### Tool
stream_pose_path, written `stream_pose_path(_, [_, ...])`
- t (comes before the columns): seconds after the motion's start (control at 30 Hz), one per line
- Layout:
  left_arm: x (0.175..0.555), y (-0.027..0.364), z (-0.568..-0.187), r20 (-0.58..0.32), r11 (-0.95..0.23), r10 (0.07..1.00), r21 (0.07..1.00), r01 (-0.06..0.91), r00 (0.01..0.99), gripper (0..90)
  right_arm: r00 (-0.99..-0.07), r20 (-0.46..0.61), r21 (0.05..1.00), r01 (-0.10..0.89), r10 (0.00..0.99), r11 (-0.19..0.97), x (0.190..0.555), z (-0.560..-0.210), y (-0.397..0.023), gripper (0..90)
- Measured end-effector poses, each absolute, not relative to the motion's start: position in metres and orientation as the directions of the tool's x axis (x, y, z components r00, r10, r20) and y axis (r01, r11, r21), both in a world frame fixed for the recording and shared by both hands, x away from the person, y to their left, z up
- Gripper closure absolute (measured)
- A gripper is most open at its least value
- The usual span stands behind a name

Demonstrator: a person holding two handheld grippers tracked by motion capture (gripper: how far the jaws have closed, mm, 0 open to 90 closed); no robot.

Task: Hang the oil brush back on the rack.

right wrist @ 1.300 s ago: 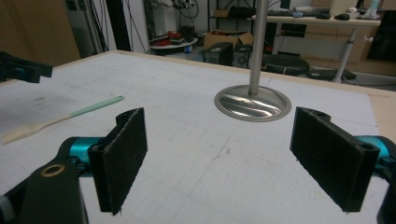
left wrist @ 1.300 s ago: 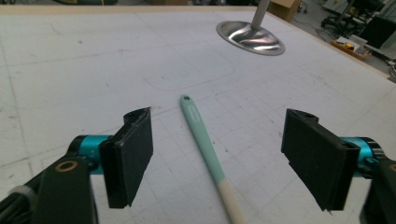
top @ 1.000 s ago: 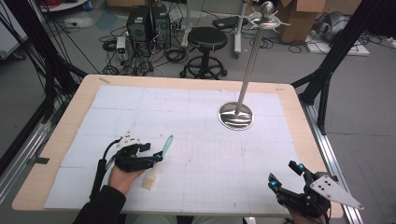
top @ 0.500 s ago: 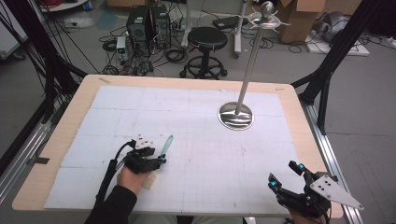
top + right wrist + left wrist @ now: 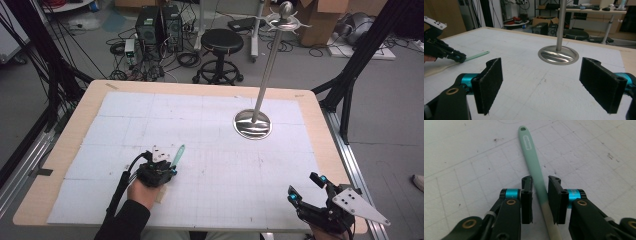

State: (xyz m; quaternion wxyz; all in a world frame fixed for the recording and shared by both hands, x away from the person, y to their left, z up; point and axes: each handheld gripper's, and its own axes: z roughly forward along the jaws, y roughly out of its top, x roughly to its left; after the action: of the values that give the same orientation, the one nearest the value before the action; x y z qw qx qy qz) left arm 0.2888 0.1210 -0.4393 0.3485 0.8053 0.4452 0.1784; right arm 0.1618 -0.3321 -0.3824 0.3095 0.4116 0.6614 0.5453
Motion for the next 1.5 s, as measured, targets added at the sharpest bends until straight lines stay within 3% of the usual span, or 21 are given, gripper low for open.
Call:
stream_pose_path(0.73, [0.292,0.132,-0.439,-0.13,-0.283,0.841,0.723,0.631,0.526,81.1,-0.466,0.039,0.976,0.207,0.884,0.066,0.161,-0.382,-0.333,17.3])
stream_pose_path(1.23, [0.263,0.14,-0.403,-0.214,-0.117,0.734,0.895,0.43,0.645,81.0,-0.496,0.045,0.978,0.198,0.867,0.062,0.163,-0.381,-0.325,17.2])
stream_pose_path(1.5, [0.245,0.133,-0.378,-0.18,-0.07,0.661,0.952,0.299,0.728,81.0,-0.548,0.065,0.985,0.171,0.834,0.036,0.169,-0.373,-0.312,17.3])
